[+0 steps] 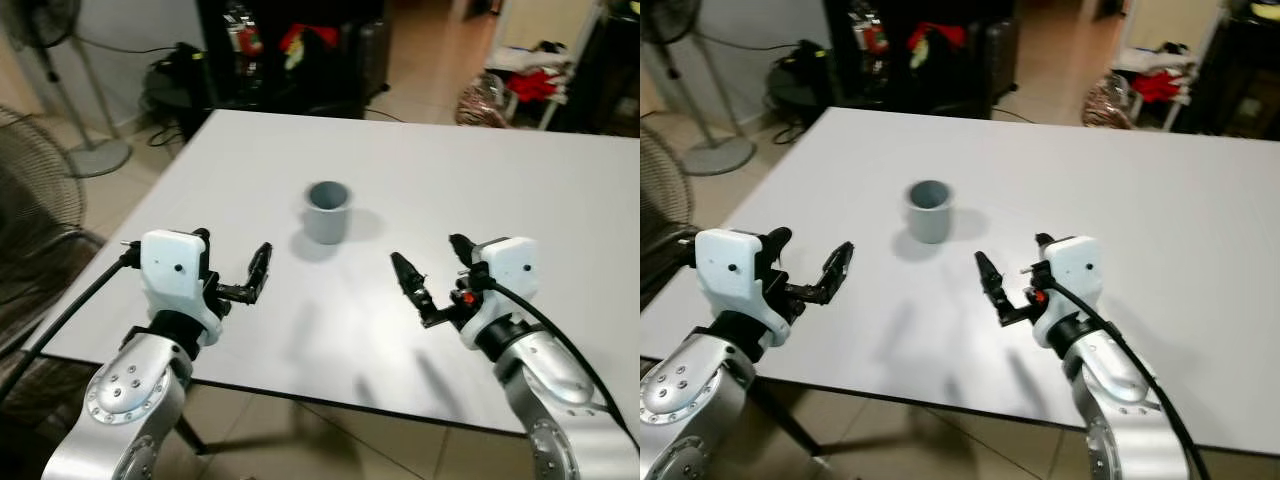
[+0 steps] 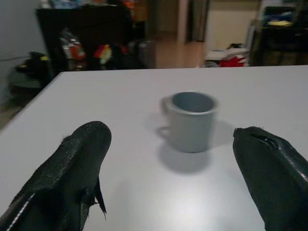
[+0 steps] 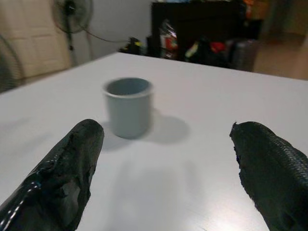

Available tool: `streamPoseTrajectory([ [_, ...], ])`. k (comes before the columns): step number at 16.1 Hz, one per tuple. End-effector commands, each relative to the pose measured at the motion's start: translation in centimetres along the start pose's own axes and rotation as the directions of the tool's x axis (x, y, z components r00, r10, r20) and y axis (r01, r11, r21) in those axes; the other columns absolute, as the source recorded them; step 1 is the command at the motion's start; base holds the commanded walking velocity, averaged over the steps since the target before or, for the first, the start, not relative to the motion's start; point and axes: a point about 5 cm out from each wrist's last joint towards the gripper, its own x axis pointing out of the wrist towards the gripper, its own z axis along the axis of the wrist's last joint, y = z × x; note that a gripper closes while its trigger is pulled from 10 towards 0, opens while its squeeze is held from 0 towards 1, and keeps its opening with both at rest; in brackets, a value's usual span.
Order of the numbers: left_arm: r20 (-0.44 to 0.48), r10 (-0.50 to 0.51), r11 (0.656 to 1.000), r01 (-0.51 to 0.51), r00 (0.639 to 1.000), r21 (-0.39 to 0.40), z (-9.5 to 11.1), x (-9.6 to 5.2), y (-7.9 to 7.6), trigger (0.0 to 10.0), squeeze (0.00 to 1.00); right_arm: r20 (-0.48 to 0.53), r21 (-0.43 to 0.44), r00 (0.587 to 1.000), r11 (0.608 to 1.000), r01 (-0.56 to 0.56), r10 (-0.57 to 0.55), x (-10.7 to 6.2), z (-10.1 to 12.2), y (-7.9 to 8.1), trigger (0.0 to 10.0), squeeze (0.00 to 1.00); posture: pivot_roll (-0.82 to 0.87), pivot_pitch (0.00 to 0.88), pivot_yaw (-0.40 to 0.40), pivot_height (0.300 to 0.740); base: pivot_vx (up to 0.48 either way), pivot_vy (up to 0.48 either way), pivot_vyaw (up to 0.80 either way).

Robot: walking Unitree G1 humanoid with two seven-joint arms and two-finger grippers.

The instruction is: Setting the table

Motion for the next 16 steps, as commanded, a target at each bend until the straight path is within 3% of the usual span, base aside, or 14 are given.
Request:
streamPoseTrajectory([
  [1,-0.028,0.043,0.999,-0.043,0.999,0.0,-0.45,0.01,0.59,10.0,0.0,0.008,0.045,0.999,0.998,-0.052,0.052,0.11,0.21,0.79,10.0,1.0,-0.05,0.008,0.057,0.74,0.0,0.0,0.8],
  [7,-0.048,0.054,0.998,-0.052,0.997,0.042,-0.81,-0.11,0.62,10.0,0.0,-0.019,0.074,0.991,0.989,-0.132,0.133,-0.07,-0.31,1.63,10.0,1.0,-0.05,0.006,0.066,0.74,0.0,0.0,0.8],
  [16,-0.059,0.046,0.996,-0.041,0.997,0.075,-1.13,-0.26,0.65,10.0,0.0,0.007,0.115,0.992,0.985,-0.129,0.129,0.04,-0.17,1.61,10.0,1.0,-0.04,0.0,0.072,0.74,0.0,0.0,0.8],
])
